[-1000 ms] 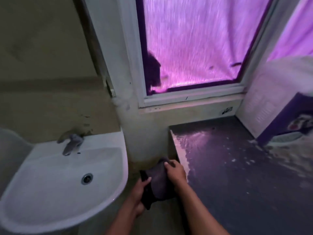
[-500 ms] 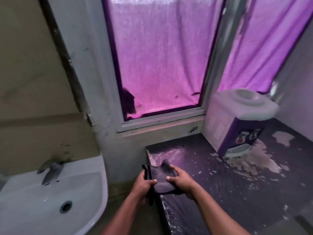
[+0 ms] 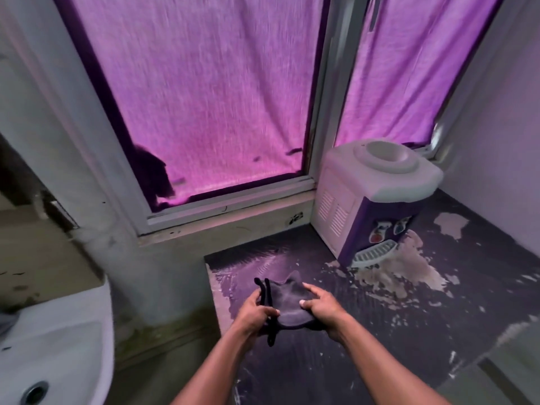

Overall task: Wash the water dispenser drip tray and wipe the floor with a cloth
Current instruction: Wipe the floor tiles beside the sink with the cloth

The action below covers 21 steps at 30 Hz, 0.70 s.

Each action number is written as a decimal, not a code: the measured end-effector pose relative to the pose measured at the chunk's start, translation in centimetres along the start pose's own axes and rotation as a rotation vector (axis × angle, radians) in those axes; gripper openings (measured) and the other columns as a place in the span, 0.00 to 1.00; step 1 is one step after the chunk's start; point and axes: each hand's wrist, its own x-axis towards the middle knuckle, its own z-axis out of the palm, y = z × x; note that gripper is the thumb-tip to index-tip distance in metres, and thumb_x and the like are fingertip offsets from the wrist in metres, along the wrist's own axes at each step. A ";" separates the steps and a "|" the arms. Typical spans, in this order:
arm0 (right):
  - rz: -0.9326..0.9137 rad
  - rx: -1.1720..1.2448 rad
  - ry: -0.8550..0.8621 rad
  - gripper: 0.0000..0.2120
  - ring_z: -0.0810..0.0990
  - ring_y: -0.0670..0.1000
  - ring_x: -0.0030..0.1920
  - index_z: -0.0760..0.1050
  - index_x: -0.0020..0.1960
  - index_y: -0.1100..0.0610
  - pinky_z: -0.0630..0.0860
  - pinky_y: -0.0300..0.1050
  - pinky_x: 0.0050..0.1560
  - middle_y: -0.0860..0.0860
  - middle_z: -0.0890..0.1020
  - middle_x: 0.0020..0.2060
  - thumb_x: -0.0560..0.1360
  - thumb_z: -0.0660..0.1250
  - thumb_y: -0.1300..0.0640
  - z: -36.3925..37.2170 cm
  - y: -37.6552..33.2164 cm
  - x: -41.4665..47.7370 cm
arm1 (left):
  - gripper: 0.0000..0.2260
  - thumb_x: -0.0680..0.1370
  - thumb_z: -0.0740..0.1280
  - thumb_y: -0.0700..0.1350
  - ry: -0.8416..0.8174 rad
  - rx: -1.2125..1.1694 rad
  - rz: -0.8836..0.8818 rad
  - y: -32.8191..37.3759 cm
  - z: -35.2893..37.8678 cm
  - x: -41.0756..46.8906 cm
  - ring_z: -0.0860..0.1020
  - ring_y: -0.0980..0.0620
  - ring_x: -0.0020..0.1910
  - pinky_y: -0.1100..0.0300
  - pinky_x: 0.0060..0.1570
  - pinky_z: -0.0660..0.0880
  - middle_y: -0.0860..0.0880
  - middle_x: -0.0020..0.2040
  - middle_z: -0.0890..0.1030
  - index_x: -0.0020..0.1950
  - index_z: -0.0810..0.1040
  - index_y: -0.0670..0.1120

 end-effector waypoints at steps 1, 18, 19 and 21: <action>-0.007 -0.036 -0.003 0.24 0.79 0.48 0.38 0.73 0.69 0.54 0.76 0.40 0.34 0.56 0.82 0.57 0.75 0.66 0.69 -1.2 0.1 1.4 | 0.28 0.70 0.67 0.28 0.020 -0.010 -0.009 0.0 1.4 1.0 0.78 0.49 0.30 0.56 0.31 0.77 0.40 0.53 0.82 0.66 0.74 0.50; -0.045 -0.392 -0.140 0.29 0.72 0.60 0.70 0.66 0.73 0.66 0.69 0.32 0.60 0.61 0.71 0.71 0.74 0.58 0.79 -12.7 2.0 18.6 | 0.33 0.68 0.61 0.21 0.346 -0.037 -0.005 -1.1 15.6 14.6 0.78 0.50 0.53 0.61 0.53 0.76 0.47 0.58 0.81 0.69 0.74 0.44; -0.035 -0.383 -0.141 0.28 0.73 0.60 0.69 0.66 0.73 0.66 0.71 0.29 0.56 0.61 0.72 0.70 0.74 0.58 0.80 -12.7 2.2 19.2 | 0.33 0.68 0.63 0.22 0.372 -0.020 -0.009 -1.4 15.6 15.0 0.78 0.51 0.54 0.61 0.54 0.76 0.49 0.58 0.81 0.67 0.75 0.48; -0.011 -0.376 -0.152 0.28 0.75 0.58 0.66 0.66 0.73 0.65 0.71 0.20 0.43 0.60 0.74 0.67 0.74 0.57 0.79 -12.9 2.6 20.0 | 0.31 0.68 0.66 0.26 0.428 0.048 -0.020 -2.4 15.6 15.4 0.79 0.50 0.53 0.54 0.55 0.77 0.52 0.55 0.82 0.60 0.76 0.57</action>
